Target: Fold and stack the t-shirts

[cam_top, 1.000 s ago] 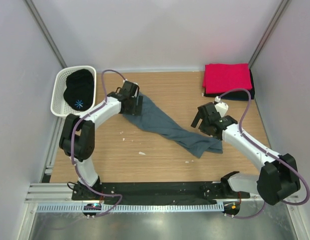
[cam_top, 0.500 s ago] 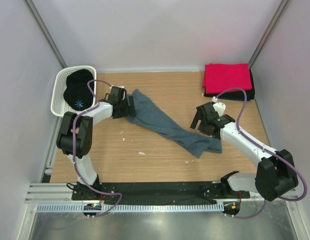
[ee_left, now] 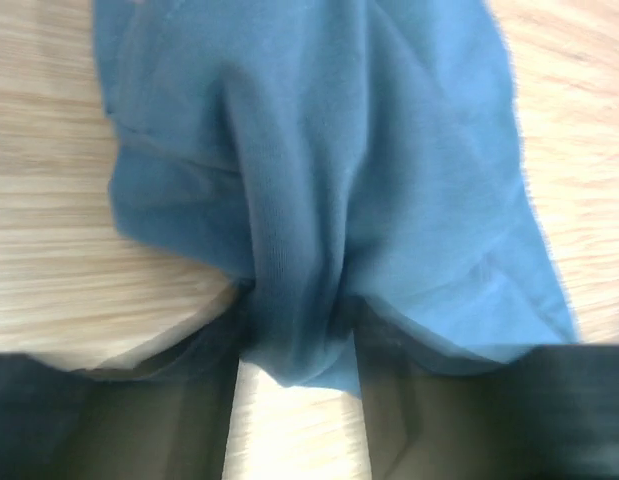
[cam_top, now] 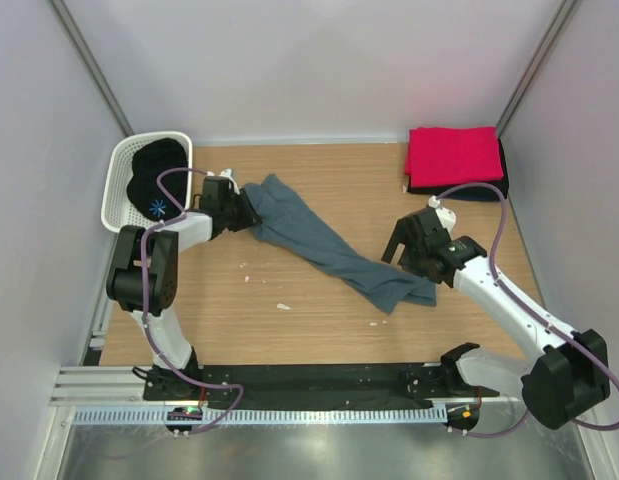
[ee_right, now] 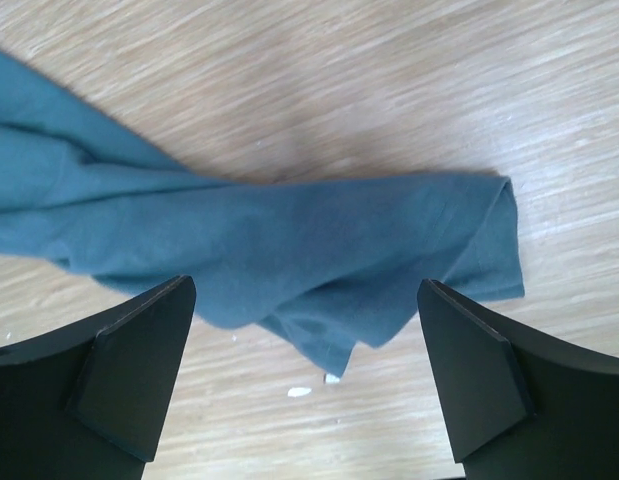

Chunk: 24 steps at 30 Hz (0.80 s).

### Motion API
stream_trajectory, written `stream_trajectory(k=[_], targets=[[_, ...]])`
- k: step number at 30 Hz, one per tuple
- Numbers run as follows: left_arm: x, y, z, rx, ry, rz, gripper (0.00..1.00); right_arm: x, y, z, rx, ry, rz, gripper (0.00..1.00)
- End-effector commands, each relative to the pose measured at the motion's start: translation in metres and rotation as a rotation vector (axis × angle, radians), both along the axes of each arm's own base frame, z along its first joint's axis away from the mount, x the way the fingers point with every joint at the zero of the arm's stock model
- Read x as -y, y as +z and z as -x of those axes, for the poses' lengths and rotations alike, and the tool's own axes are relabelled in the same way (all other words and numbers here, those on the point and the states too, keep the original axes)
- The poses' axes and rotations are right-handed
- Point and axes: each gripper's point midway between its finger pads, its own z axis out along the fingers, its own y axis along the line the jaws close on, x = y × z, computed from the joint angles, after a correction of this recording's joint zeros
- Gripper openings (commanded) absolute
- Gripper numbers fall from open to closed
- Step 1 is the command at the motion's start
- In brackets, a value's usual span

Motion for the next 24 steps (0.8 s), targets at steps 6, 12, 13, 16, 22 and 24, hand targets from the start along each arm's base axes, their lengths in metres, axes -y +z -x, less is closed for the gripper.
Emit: stream_trajectory(k=[6,12,13,16,22,24], targets=[[0.007,0.049,-0.025,0.142,0.018,0.056,0.0,-0.025,-0.015,0.04,-0.08,0.049,-0.169,0.98],[-0.016,0.084,0.0,0.108,0.254,0.077,0.0,-0.046,-0.034,0.043,-0.131,0.096,-0.2,0.96],[-0.018,0.09,0.003,0.123,0.272,0.073,0.0,-0.053,-0.036,0.044,-0.139,0.122,-0.216,0.96],[-0.021,0.101,0.012,0.154,0.3,0.067,0.0,-0.064,-0.051,0.041,-0.153,0.179,-0.214,0.96],[-0.022,0.096,0.033,0.103,0.294,0.047,0.0,-0.07,-0.07,0.031,-0.171,0.213,-0.193,0.95],[-0.023,0.095,0.042,0.094,0.303,0.021,0.0,-0.082,-0.066,0.029,-0.153,0.242,-0.247,0.92]])
